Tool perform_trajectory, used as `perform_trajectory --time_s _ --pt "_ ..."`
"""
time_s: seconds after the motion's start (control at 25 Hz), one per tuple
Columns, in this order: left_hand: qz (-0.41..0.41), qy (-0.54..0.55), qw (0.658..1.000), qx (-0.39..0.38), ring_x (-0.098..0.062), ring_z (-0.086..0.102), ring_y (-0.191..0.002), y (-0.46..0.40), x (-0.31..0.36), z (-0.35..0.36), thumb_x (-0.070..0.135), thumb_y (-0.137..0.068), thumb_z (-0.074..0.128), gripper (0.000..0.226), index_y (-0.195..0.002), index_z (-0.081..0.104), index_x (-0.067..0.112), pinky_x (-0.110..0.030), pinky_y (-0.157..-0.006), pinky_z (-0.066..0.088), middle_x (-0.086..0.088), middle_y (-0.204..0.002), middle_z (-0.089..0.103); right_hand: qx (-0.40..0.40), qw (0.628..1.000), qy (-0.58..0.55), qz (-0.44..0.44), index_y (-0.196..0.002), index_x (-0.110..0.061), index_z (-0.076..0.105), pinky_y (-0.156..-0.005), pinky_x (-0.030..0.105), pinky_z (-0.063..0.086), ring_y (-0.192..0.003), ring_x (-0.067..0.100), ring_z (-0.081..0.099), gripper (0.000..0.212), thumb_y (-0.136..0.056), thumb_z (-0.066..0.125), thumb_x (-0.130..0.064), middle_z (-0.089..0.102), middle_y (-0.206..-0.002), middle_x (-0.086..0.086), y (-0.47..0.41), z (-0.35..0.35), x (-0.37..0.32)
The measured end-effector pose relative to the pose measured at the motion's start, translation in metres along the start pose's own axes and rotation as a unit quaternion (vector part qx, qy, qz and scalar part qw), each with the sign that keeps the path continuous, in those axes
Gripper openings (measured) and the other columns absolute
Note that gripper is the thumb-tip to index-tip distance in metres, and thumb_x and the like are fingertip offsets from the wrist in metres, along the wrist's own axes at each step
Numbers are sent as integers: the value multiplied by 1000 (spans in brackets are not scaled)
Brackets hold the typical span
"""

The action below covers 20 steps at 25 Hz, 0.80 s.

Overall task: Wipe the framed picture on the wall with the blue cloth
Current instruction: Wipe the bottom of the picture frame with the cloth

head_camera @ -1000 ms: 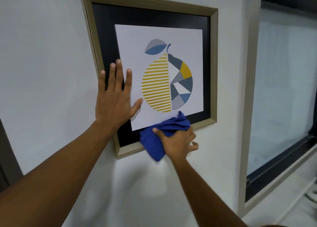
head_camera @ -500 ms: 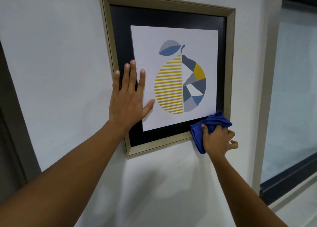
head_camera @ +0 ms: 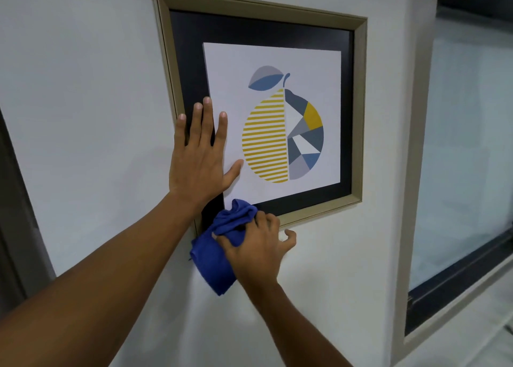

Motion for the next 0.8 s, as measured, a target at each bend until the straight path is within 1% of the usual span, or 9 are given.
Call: perform_trajectory --time_s 0.12,0.24,0.32,0.4,0.48,0.56,0.68,0.8 --pt "1 0 1000 0 -39 3 -153 1 -1 0 69 -91 34 95 -159 6 9 -53 -123 0 -24 -165 3 35 998 44 31 -102 -31 62 -96 52 20 -116 18 49 53 -76 44 -74 64 -107 -10 -28 -22 54" --pt "-2 -1 1000 -9 -38 1 -154 0 -1 0 72 -90 32 96 -159 5 10 -52 -122 -1 -22 -166 2 55 990 101 82 -89 -21 68 -97 52 22 -118 24 48 49 -83 48 -65 70 -101 0 -66 -47 127" --pt "-2 -4 1000 -15 -38 0 -154 0 -1 0 72 -91 29 95 -159 4 11 -52 -122 -2 -22 -166 1 62 986 113 106 -89 -15 67 -98 54 26 -115 30 49 51 -87 48 -62 70 -97 6 -91 -63 173" --pt "-5 -6 1000 -17 -38 0 -154 0 0 -1 73 -91 28 95 -159 4 11 -52 -123 -1 -21 -166 0 55 986 117 102 -88 -13 64 -96 54 30 -108 32 52 47 -89 48 -58 68 -91 9 -109 -70 201" --pt "-6 -6 1000 -18 -38 1 -154 1 0 -2 73 -91 27 95 -159 4 11 -53 -123 0 -21 -166 1 55 988 118 88 -85 -13 61 -91 52 33 -102 33 54 41 -90 51 -52 67 -87 10 -117 -70 208" --pt "-5 -1 1000 -19 -38 1 -154 0 -1 -2 73 -91 27 95 -159 3 12 -52 -123 -1 -21 -166 1 61 989 85 101 -81 -12 57 -86 49 34 -99 35 53 35 -90 56 -46 66 -86 12 -113 -68 203" --pt "-3 5 1000 -23 -38 0 -154 0 1 -2 73 -91 29 95 -159 4 11 -52 -122 -2 -21 -166 1 58 991 41 118 -74 -15 48 -82 46 33 -97 35 52 35 -87 60 -44 65 -86 15 -95 -63 178" --pt "-2 8 1000 -22 -39 1 -153 1 3 -2 71 -91 31 95 -159 5 10 -52 -122 -2 -22 -166 1 39 995 42 76 -75 -16 57 -81 43 32 -97 32 52 33 -84 60 -48 65 -85 10 -65 -59 128"
Point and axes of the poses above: each hand's wrist, its own y-axis away from the middle knuckle, its own z-axis out of the palm, x = y × z, the point moved 10 cm from there along -y, towards the middle knuckle
